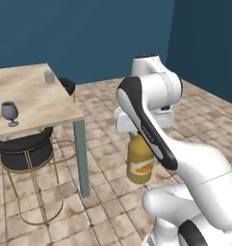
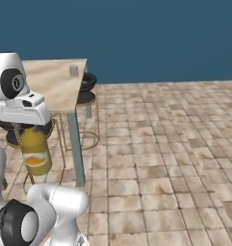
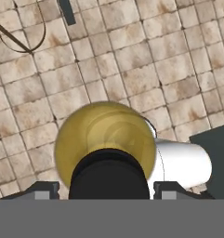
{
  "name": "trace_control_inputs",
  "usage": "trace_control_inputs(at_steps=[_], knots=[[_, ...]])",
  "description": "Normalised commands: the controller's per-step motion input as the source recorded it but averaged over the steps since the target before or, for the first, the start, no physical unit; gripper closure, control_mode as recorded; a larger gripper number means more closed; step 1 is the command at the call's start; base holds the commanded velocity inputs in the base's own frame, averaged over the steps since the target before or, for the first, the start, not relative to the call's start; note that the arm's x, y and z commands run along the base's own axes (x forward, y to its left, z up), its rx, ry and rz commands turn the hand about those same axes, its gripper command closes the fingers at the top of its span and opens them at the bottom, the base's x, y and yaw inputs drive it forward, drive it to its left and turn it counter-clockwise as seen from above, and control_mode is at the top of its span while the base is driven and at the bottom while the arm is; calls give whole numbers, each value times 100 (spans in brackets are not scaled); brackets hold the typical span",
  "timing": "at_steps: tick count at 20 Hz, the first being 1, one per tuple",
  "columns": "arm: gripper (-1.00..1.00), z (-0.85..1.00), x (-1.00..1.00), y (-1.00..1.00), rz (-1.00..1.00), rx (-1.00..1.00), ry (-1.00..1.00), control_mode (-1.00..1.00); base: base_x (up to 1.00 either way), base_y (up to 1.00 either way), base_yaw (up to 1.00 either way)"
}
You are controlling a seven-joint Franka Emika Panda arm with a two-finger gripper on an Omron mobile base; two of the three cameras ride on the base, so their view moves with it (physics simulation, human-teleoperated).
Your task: There is a wine glass and glass cup on the dining counter. Place the wine bottle next to the wine glass and the juice bottle next to the glass cup.
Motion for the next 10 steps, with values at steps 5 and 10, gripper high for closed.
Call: trace_control_inputs(at_steps=[5, 10], knots=[[100, 0, 0, 0, 0, 0, 0, 100, 76, -41, 0], [100, 0, 0, 0, 0, 0, 0, 100, 76, -41, 0]])
